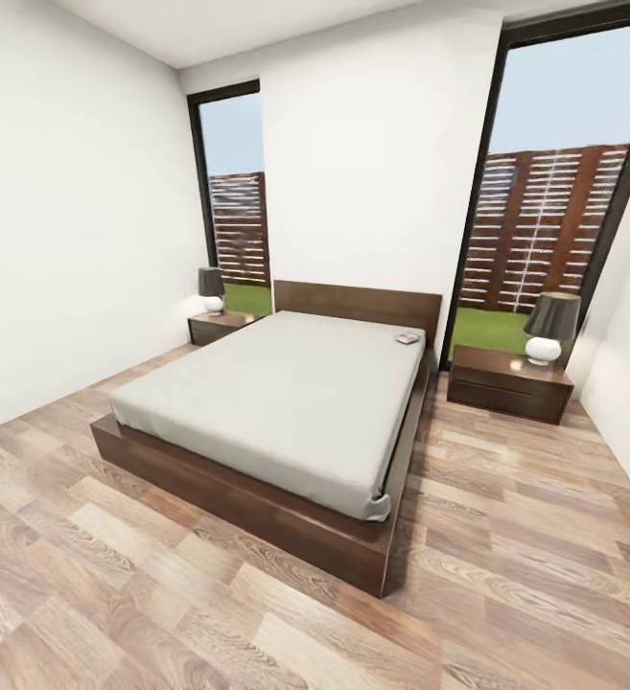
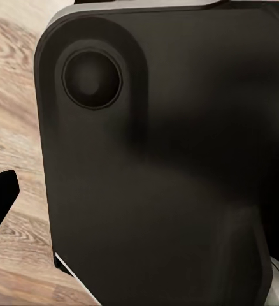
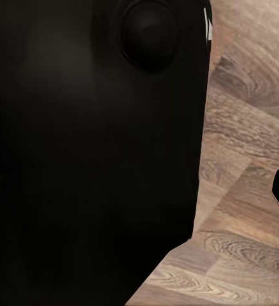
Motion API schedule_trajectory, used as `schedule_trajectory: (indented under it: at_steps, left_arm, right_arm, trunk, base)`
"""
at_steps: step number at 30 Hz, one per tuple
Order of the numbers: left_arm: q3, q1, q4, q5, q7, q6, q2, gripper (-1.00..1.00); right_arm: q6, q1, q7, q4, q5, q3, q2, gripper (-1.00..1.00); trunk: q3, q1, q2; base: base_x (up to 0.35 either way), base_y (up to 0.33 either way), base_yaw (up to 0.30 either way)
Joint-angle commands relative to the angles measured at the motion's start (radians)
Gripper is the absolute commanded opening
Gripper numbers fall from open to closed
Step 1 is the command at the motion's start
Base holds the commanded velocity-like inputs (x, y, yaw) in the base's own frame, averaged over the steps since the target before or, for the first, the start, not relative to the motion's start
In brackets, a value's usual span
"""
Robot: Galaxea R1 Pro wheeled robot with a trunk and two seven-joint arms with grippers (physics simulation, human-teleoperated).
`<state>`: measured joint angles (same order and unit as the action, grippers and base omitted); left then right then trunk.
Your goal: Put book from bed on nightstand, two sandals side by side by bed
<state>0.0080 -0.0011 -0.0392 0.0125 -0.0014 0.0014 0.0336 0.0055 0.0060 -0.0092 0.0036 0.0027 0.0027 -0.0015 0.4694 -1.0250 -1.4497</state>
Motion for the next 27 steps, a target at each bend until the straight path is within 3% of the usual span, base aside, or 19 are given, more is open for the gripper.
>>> schedule_trajectory:
  at_steps: [1, 27]
  left_arm:
    - [0.001, 0.000, -0.001, 0.001, 0.000, 0.000, 0.000, 1.00]
    - [0.000, 0.000, -0.002, 0.001, 0.000, -0.001, 0.000, 1.00]
  right_arm:
    - [0.001, 0.000, -0.001, -0.001, 0.000, 0.000, 0.000, 1.00]
    - [-0.008, 0.000, -0.001, -0.001, 0.000, -0.001, 0.000, 1.00]
  trunk:
    - [0.001, 0.000, 0.000]
    - [0.001, 0.000, 0.000]
  base:
    - [0.000, 0.000, 0.292]
    - [0.000, 0.000, 0.292]
